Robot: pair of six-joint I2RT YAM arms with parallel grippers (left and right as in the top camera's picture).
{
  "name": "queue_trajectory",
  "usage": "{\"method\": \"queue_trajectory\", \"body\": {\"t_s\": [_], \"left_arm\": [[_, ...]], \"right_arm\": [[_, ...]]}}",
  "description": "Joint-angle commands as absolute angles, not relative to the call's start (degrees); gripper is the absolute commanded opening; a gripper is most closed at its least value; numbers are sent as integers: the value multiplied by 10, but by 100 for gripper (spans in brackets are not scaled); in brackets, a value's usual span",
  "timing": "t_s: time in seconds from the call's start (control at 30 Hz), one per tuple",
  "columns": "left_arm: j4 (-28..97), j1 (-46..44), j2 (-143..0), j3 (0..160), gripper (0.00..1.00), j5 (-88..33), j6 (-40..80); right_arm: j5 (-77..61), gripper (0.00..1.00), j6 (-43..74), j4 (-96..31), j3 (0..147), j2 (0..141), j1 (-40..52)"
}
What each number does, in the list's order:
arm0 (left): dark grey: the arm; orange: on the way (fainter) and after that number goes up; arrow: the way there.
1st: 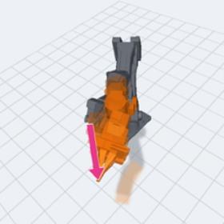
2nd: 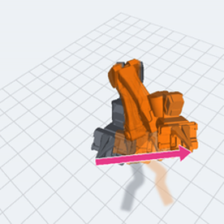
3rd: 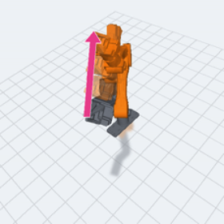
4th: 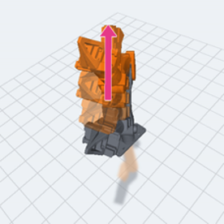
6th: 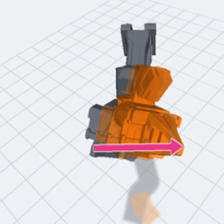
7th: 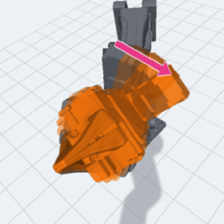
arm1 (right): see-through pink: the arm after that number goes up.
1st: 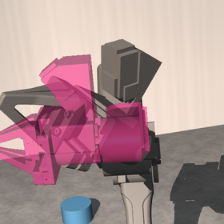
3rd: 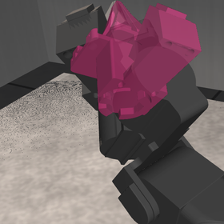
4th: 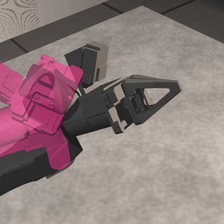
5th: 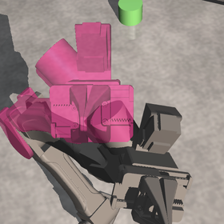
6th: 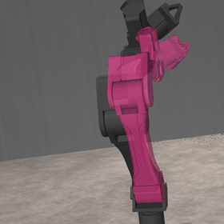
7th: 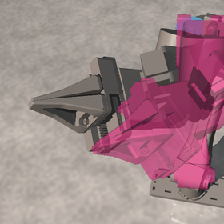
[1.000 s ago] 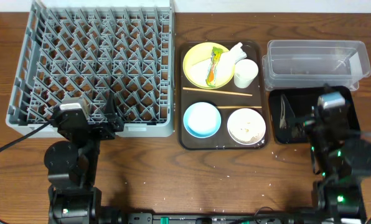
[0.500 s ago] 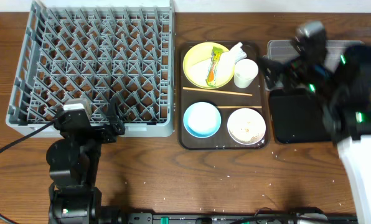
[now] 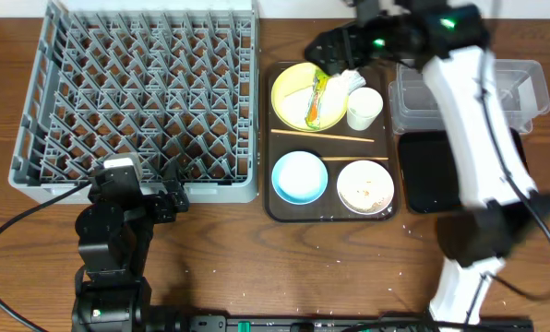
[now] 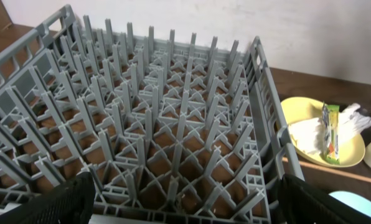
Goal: Sort waste into correct bins and load items into the dishwasher
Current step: 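Reach right gripper to yellow plate and grasp green wrapper with tissue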
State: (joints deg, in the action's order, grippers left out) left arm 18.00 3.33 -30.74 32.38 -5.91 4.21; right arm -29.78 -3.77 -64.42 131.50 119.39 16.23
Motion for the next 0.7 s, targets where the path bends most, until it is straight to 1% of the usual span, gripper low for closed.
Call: {"method": "queue_trajectory", "body": {"t_s": [0.0,0.07,0.23,0.43,0.47,0.5,0.53,0.57,0.67], "left_arm": [[180,35,-306,332,95,-65,37],[180,35,-306,332,95,-65,37],[180,35,-306,332,95,-65,37],[180,35,-306,332,95,-65,37],[180,35,-306,332,95,-65,37],[180,35,-306,332,95,-65,37],[180,35,-306,332,95,-65,37],[180,35,-306,332,95,-65,37],[180,35,-306,332,95,-65,37]], "right_arm": [[-293,99,-48,-698,1441,1305,180],[-293,99,-64,-699,1465,1334,184],[-294,99,-69,-644,1461,1375,195],[-293,99,-20,-621,1460,1412,215],[-271,99,-1,-619,1460,1415,219],[-235,97,32,-616,1460,1418,225],[-189,91,67,-615,1459,1421,231],[-130,87,114,-616,1459,1424,239],[47,89,269,-628,1452,1426,263]]}}
